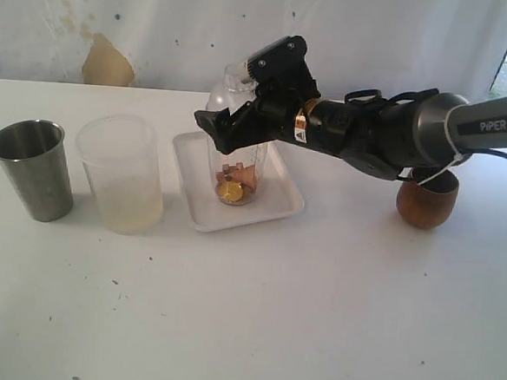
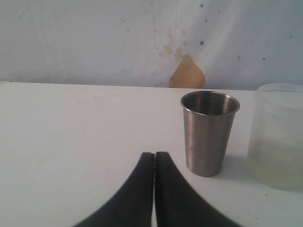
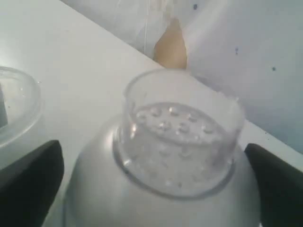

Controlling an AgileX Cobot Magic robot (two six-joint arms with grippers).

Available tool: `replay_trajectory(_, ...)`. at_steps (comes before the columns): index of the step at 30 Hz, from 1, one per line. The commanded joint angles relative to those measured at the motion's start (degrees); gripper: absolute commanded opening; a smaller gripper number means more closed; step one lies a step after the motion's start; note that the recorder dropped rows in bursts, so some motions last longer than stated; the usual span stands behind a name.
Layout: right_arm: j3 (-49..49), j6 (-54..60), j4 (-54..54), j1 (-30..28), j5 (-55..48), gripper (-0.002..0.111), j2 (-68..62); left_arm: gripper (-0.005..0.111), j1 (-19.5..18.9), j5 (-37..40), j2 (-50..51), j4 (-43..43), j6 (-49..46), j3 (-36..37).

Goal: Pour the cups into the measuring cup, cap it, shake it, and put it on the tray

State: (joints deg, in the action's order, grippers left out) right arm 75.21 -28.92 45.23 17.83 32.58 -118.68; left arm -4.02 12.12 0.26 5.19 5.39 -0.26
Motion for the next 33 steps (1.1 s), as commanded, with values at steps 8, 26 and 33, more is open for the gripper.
replay_trajectory(8, 0.18, -0.93, -1.02, -0.21, -1.9, 0.093, 11.7, 0.001, 0.17, -0.52, -0.26, -0.03, 0.16, 0.26)
replay_trajectory(26, -0.18, -11.35, -3.41, 2.81, -58.54, 0.0, 44.44, 0.001, 0.17, -0.52, -0.26, -0.03, 0.16, 0.26)
replay_trajectory(33, -11.07, -2.73, -13.85, 5.39, -58.86, 0.0, 62.19, 0.001, 0.17, -0.52, -0.26, -0.03, 0.16, 0.26)
